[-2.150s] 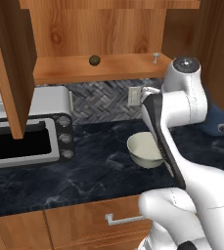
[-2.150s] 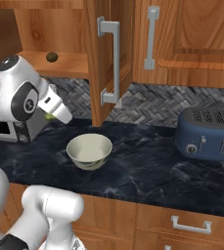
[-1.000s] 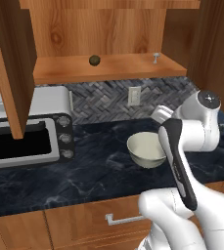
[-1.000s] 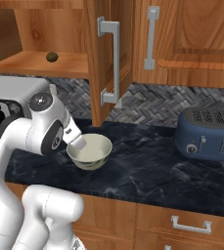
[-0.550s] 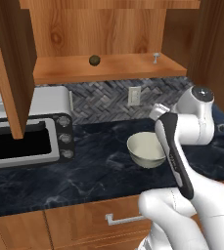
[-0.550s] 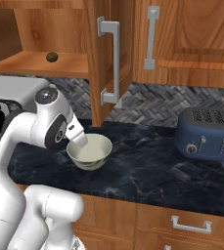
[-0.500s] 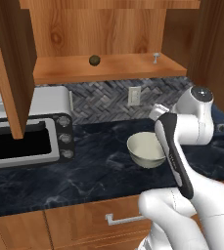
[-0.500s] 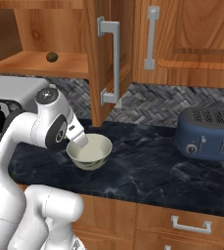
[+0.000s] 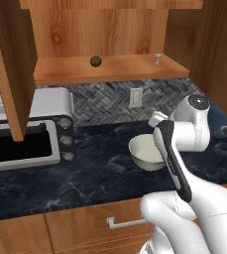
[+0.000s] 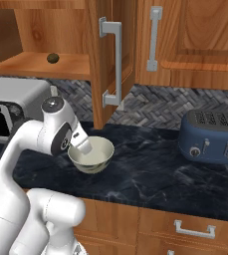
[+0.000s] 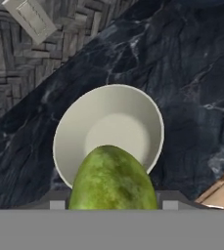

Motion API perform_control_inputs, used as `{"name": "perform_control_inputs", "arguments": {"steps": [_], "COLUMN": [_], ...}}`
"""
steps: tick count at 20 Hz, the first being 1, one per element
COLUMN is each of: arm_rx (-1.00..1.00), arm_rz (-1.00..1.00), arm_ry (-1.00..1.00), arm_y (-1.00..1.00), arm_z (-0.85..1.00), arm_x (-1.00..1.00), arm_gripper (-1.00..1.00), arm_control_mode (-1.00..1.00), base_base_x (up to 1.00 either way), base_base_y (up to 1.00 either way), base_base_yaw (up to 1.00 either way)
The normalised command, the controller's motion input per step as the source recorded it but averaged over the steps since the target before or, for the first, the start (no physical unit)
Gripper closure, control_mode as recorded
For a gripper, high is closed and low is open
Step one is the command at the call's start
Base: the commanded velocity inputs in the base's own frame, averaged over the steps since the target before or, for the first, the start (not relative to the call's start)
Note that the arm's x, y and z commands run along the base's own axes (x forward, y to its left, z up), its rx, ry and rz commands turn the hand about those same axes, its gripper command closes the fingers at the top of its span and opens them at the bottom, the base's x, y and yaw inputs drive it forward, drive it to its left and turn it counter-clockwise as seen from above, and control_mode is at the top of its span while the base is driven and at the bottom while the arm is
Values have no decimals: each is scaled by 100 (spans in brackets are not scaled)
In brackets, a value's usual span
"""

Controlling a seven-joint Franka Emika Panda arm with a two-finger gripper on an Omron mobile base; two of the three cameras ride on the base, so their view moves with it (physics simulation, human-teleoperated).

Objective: Open the cabinet. Pick the mango and kiwi from the cabinet and place them into the bowl. Then close the cabinet.

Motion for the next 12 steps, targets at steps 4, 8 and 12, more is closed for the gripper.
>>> {"name": "perform_control_inputs", "arguments": {"steps": [4,8,12], "arm_rx": [0,0,0], "arm_rz": [0,0,0], "arm_ry": [0,1,3], "arm_y": [0,0,0], "arm_z": [-21,-27,-27], "arm_x": [29,36,37], "arm_gripper": [100,100,100], "arm_control_mode": [-100,-100,-100], "base_base_x": [0,0,0], "base_base_y": [0,0,0], "base_base_yaw": [0,0,0]}}
